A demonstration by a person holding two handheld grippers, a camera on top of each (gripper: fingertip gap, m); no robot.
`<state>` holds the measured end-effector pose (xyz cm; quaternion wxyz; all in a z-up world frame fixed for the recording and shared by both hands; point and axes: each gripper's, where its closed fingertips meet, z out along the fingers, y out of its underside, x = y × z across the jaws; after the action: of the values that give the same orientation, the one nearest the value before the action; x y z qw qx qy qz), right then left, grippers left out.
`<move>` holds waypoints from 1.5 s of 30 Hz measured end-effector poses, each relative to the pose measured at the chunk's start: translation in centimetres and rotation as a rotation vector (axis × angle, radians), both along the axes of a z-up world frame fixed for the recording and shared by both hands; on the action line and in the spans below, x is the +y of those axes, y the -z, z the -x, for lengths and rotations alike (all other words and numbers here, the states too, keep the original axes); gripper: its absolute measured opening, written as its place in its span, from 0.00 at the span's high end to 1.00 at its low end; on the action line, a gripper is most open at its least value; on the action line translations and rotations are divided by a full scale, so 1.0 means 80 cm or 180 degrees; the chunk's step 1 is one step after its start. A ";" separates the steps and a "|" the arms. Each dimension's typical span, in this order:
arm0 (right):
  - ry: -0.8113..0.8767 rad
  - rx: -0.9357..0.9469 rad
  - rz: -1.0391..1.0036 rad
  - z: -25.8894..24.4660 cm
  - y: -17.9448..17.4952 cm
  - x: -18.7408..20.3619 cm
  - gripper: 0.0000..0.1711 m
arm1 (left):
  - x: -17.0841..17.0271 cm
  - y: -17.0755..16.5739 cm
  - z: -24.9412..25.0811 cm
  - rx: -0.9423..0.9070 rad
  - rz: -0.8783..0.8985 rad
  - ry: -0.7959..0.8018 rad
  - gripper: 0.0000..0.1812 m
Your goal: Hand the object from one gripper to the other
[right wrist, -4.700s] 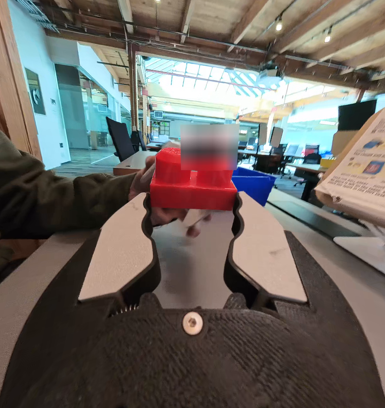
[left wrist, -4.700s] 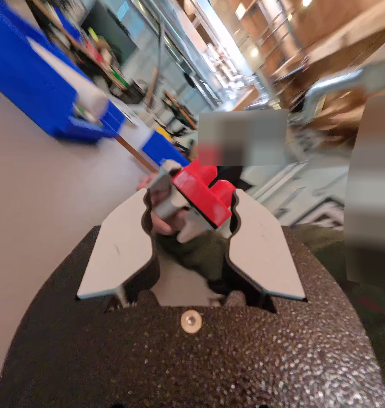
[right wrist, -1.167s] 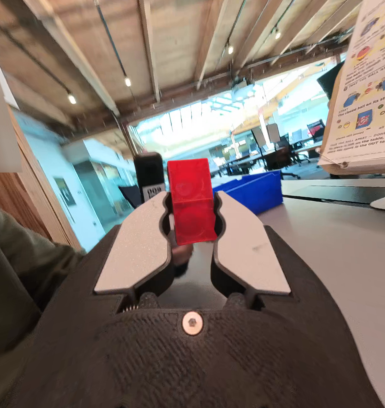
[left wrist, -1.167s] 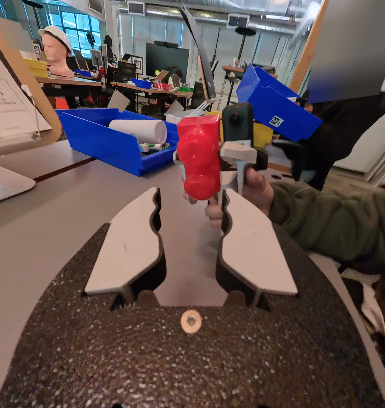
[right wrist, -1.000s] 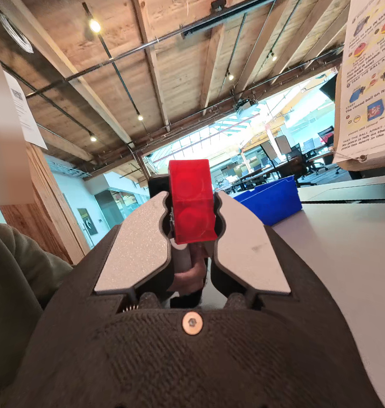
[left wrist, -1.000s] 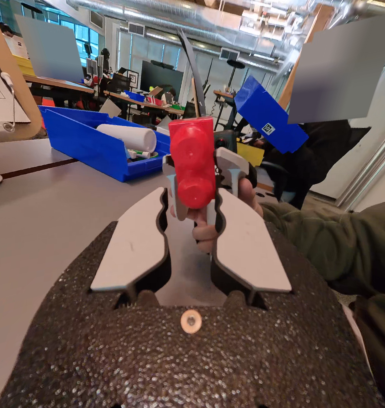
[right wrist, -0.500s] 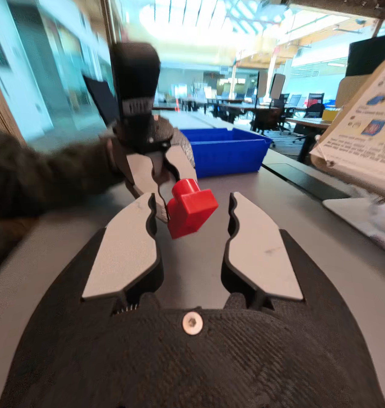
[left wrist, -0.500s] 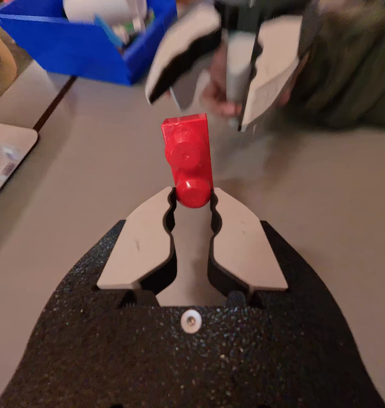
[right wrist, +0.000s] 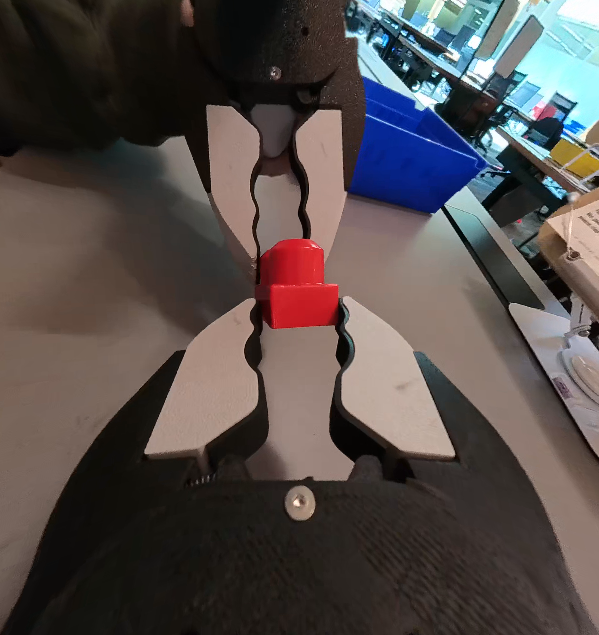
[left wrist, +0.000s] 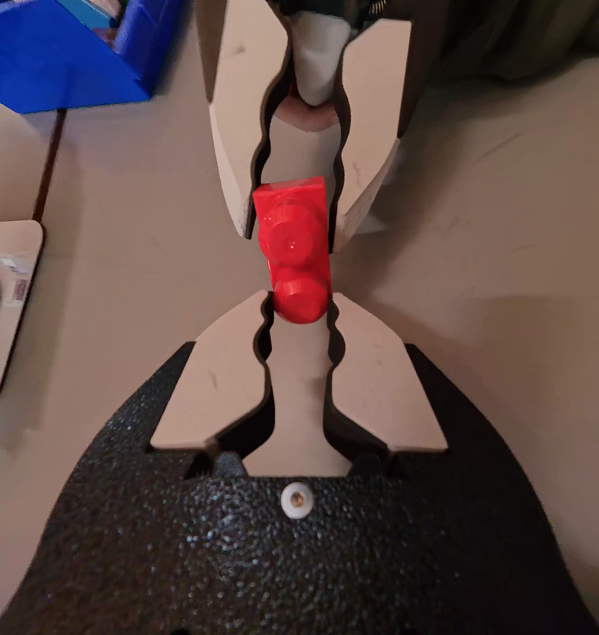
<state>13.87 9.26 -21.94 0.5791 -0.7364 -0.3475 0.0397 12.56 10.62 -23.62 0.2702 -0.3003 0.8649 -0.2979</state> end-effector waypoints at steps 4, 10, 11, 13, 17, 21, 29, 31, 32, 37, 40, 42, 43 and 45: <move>0.0464 0.0485 -0.0330 -0.036 -0.035 0.006 0.77 | 0.019 -0.046 -0.036 -0.0878 0.0668 -0.0451 0.79; 0.2701 0.1261 -0.1606 -0.245 -0.114 -0.058 0.77 | 0.088 -0.080 -0.052 -0.1903 0.2136 -0.1371 0.76; 0.3068 0.1291 -0.1667 -0.284 -0.115 -0.075 0.77 | 0.099 -0.077 -0.050 -0.1969 0.2148 -0.1497 0.77; 0.3662 0.1075 -0.1689 -0.352 -0.110 -0.099 0.77 | 0.115 -0.066 -0.048 -0.1977 0.1992 -0.1633 0.79; 0.4618 0.0609 -0.1200 -0.462 -0.064 -0.124 0.77 | 0.131 -0.055 -0.048 -0.1902 0.1818 -0.1795 0.79; 0.4824 0.0666 -0.1004 -0.495 -0.048 -0.124 0.77 | 0.129 -0.053 -0.050 -0.1854 0.1802 -0.1783 0.78; 0.4891 0.0307 -0.0453 -0.526 -0.024 -0.110 0.77 | 0.121 -0.046 -0.055 -0.1755 0.1613 -0.1734 0.76; 0.4787 0.0390 -0.0427 -0.522 -0.016 -0.102 0.73 | 0.121 -0.046 -0.056 -0.1746 0.1623 -0.1747 0.76; 0.4770 0.0402 -0.0437 -0.520 -0.016 -0.100 0.70 | 0.122 -0.046 -0.056 -0.1740 0.1641 -0.1751 0.76; 0.4794 0.0142 -0.0426 -0.511 -0.037 -0.098 0.49 | 0.127 -0.046 -0.056 -0.1703 0.1757 -0.1815 0.75; 0.4736 0.0231 -0.0450 -0.500 -0.054 -0.092 0.41 | 0.133 -0.045 -0.055 -0.1622 0.1741 -0.1918 0.75; 0.4584 0.0341 -0.0459 -0.478 -0.062 -0.082 0.40 | 0.135 -0.054 -0.054 -0.1633 0.1704 -0.1914 0.74; 0.4456 0.0390 -0.0481 -0.462 -0.065 -0.073 0.40 | 0.136 -0.062 -0.052 -0.1663 0.1694 -0.1919 0.74; 0.4213 0.0517 -0.0508 -0.427 -0.068 -0.055 0.40 | 0.141 -0.084 -0.046 -0.1703 0.1735 -0.1944 0.74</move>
<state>48.03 4.87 -16.51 0.5583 -0.7438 0.2202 -0.2943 16.21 21.93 -16.94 0.4696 -0.5129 0.5281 -0.4873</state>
